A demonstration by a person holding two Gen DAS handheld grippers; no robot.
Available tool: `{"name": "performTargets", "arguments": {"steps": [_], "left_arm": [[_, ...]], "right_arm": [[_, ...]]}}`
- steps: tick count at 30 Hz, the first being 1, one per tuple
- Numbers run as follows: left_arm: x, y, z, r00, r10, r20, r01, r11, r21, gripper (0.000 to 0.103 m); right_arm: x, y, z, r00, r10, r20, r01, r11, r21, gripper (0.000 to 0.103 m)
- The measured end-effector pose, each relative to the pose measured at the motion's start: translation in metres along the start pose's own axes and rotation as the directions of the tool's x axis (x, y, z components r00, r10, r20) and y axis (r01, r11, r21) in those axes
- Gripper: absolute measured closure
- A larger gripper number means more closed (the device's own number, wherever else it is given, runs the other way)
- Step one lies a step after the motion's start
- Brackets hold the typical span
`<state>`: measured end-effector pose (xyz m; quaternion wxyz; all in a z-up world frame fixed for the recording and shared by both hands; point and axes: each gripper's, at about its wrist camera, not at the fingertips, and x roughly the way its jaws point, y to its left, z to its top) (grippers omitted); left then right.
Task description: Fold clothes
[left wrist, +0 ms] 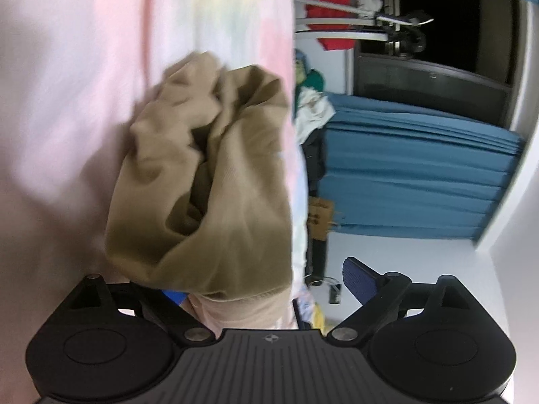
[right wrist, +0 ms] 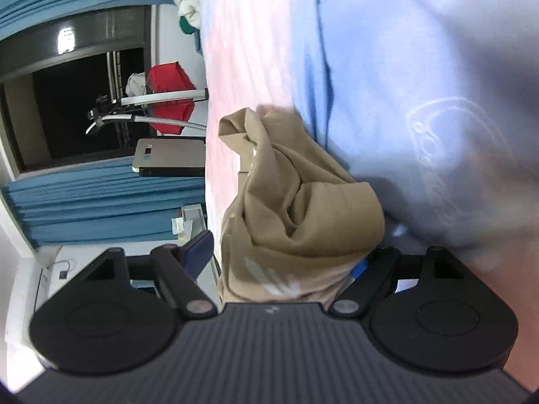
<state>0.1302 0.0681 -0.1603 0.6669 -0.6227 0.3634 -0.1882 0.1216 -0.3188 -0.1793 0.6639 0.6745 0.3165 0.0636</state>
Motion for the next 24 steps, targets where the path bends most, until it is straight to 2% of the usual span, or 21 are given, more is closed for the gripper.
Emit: {"name": "performTargets", "arguments": {"steps": [2, 4, 7, 9, 11, 14, 19, 24], "left_arm": [[0.006, -0.003, 0.003, 0.999, 0.03, -0.022, -0.029, 0.999, 0.029, 0.01], [0.009, -0.006, 0.005, 0.999, 0.047, -0.025, -0.045, 0.997, 0.054, 0.011], [0.013, -0.007, 0.007, 0.998, 0.066, -0.02, -0.064, 0.995, 0.078, 0.02], [0.013, -0.005, 0.009, 0.998, 0.066, -0.018, -0.065, 0.995, 0.072, 0.025], [0.012, -0.003, 0.012, 0.998, 0.062, -0.016, -0.061, 0.997, 0.056, 0.04], [0.011, -0.008, 0.017, 0.999, 0.049, -0.017, -0.048, 0.997, 0.063, 0.046], [0.01, -0.039, 0.016, 0.999, 0.045, -0.029, -0.04, 0.988, 0.149, 0.053], [0.033, -0.101, 0.004, 0.996, 0.043, -0.072, -0.023, 0.967, 0.255, 0.055]], "right_arm": [[-0.002, 0.002, 0.0, 1.0, -0.018, 0.007, 0.018, 0.999, -0.037, 0.041], [-0.006, 0.005, 0.001, 1.0, -0.026, 0.014, 0.027, 0.997, -0.07, 0.059], [-0.011, 0.012, 0.0, 1.0, -0.022, 0.021, 0.025, 0.993, -0.119, 0.07], [-0.013, 0.02, -0.003, 1.0, -0.013, 0.026, 0.017, 0.987, -0.16, 0.073], [-0.016, 0.03, -0.008, 1.0, 0.005, 0.031, 0.001, 0.977, -0.213, 0.074], [-0.026, 0.039, -0.014, 0.999, 0.038, 0.039, -0.027, 0.964, -0.266, 0.074], [-0.043, 0.048, -0.018, 0.994, 0.09, 0.056, -0.072, 0.96, -0.269, 0.074], [-0.076, 0.065, -0.012, 0.981, 0.168, 0.1, -0.142, 0.965, -0.222, 0.074]]}}
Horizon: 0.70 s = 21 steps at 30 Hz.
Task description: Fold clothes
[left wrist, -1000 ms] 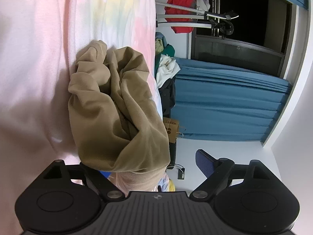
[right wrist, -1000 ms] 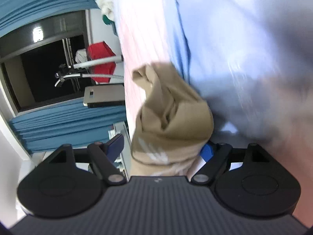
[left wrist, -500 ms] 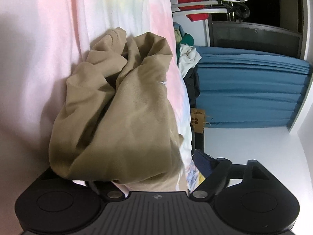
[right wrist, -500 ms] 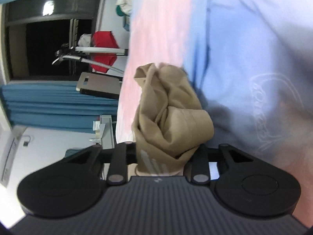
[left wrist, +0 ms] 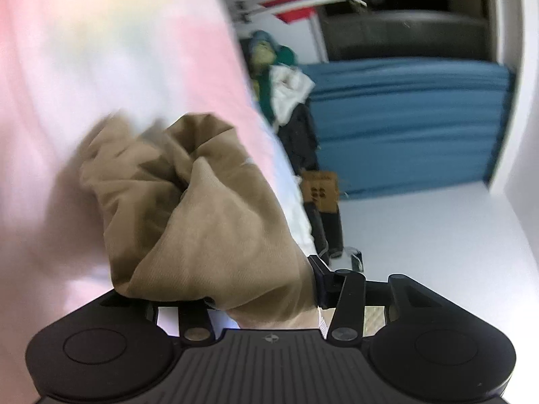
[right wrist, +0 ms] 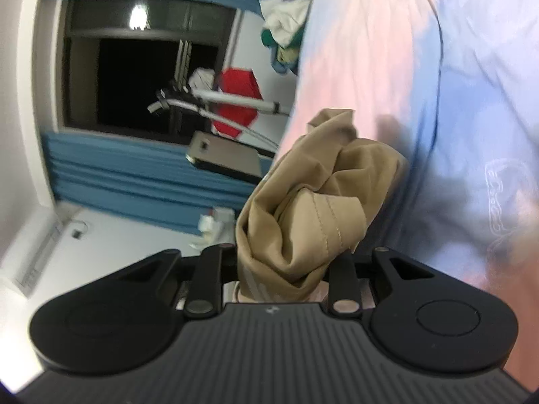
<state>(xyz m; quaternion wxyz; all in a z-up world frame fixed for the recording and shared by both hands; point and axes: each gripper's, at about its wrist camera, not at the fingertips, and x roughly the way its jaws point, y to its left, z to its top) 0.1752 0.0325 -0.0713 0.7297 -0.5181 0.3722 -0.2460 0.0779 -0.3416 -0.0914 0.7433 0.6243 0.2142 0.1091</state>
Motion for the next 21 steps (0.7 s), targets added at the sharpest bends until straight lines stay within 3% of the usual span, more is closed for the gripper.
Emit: {"name": "performTargets", "arguments": {"steps": [4, 8, 15, 19, 21], "left_arm": [[0.068, -0.068, -0.015, 0.997, 0.0, -0.074, 0.005, 0.998, 0.063, 0.056], [0.173, -0.122, -0.026, 0.987, 0.016, -0.16, -0.003, 0.997, 0.08, 0.057], [0.335, -0.195, -0.063, 0.976, 0.018, -0.218, 0.033, 0.973, 0.226, 0.059], [0.387, -0.209, -0.09, 0.971, 0.054, -0.234, 0.037, 0.929, 0.367, 0.059], [0.398, -0.194, -0.103, 0.968, 0.077, -0.237, 0.024, 0.918, 0.396, 0.059]], "right_arm": [[-0.03, 0.02, 0.048, 0.995, -0.006, 0.105, 0.001, 0.999, 0.044, 0.074], [-0.057, 0.031, 0.12, 0.972, -0.062, 0.226, 0.044, 0.995, 0.085, 0.074], [-0.071, 0.027, 0.263, 0.902, -0.115, 0.416, 0.112, 0.993, 0.03, 0.074], [-0.072, 0.006, 0.299, 0.846, -0.087, 0.525, 0.167, 0.98, -0.108, 0.074], [-0.068, -0.014, 0.303, 0.84, -0.079, 0.537, 0.2, 0.965, -0.172, 0.074]]}}
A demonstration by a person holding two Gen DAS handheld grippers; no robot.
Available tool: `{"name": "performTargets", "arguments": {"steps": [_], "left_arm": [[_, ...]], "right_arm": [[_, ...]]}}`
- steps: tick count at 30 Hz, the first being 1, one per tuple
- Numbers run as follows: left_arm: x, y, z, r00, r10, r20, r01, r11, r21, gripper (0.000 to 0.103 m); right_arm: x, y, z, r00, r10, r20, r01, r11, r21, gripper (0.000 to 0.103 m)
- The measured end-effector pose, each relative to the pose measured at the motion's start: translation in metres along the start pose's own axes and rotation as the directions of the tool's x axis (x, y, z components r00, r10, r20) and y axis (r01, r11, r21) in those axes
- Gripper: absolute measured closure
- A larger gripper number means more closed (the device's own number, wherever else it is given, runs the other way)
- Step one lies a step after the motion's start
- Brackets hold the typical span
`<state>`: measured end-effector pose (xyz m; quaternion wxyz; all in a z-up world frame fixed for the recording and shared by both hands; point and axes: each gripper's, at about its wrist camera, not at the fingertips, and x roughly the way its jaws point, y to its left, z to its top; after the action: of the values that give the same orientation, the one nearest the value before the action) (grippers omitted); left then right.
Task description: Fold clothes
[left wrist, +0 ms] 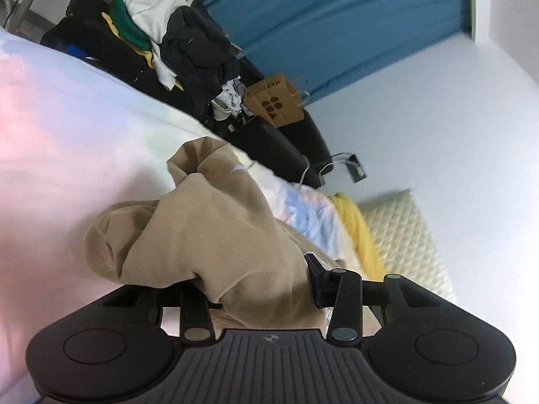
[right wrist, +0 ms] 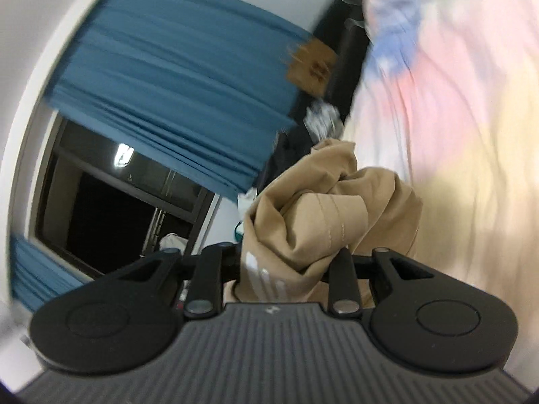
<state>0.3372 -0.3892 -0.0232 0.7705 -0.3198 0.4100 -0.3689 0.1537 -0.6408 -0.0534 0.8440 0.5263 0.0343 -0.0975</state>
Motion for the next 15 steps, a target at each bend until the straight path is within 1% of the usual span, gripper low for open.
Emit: {"name": "performTargets", "arguments": {"steps": [3, 5, 6, 8, 10, 12, 14, 15], "left_arm": [[0.006, 0.043, -0.024, 0.997, 0.058, -0.058, -0.059, 0.998, -0.015, 0.059], [0.007, 0.068, -0.044, 0.99, 0.091, -0.103, -0.096, 0.994, -0.047, 0.059], [0.009, 0.078, -0.051, 0.988, 0.101, -0.115, -0.107, 0.993, -0.046, 0.059], [0.017, 0.098, -0.056, 0.985, 0.122, -0.122, -0.125, 0.992, -0.022, 0.057], [0.026, 0.115, -0.056, 0.982, 0.143, -0.124, -0.146, 0.989, -0.02, 0.054], [0.035, 0.125, -0.057, 0.98, 0.157, -0.119, -0.162, 0.986, -0.031, 0.053], [0.042, 0.131, -0.058, 0.978, 0.173, -0.115, -0.178, 0.984, -0.033, 0.048], [0.04, 0.128, -0.059, 0.976, 0.182, -0.116, -0.186, 0.982, -0.024, 0.045]], "right_arm": [[0.007, -0.038, -0.017, 0.997, -0.044, -0.057, 0.044, 0.999, 0.001, 0.074], [0.006, -0.056, -0.029, 0.991, -0.09, -0.094, 0.091, 0.996, 0.0, 0.074], [0.005, -0.064, -0.034, 0.987, -0.114, -0.112, 0.115, 0.993, -0.002, 0.074], [-0.004, -0.081, -0.051, 0.984, -0.131, -0.122, 0.132, 0.991, 0.002, 0.074], [-0.012, -0.093, -0.065, 0.978, -0.157, -0.135, 0.162, 0.987, 0.025, 0.074], [-0.016, -0.104, -0.076, 0.969, -0.195, -0.15, 0.204, 0.978, 0.045, 0.073], [-0.015, -0.104, -0.08, 0.957, -0.243, -0.158, 0.251, 0.967, 0.033, 0.071], [-0.014, -0.104, -0.079, 0.953, -0.256, -0.161, 0.263, 0.965, 0.023, 0.068]]}}
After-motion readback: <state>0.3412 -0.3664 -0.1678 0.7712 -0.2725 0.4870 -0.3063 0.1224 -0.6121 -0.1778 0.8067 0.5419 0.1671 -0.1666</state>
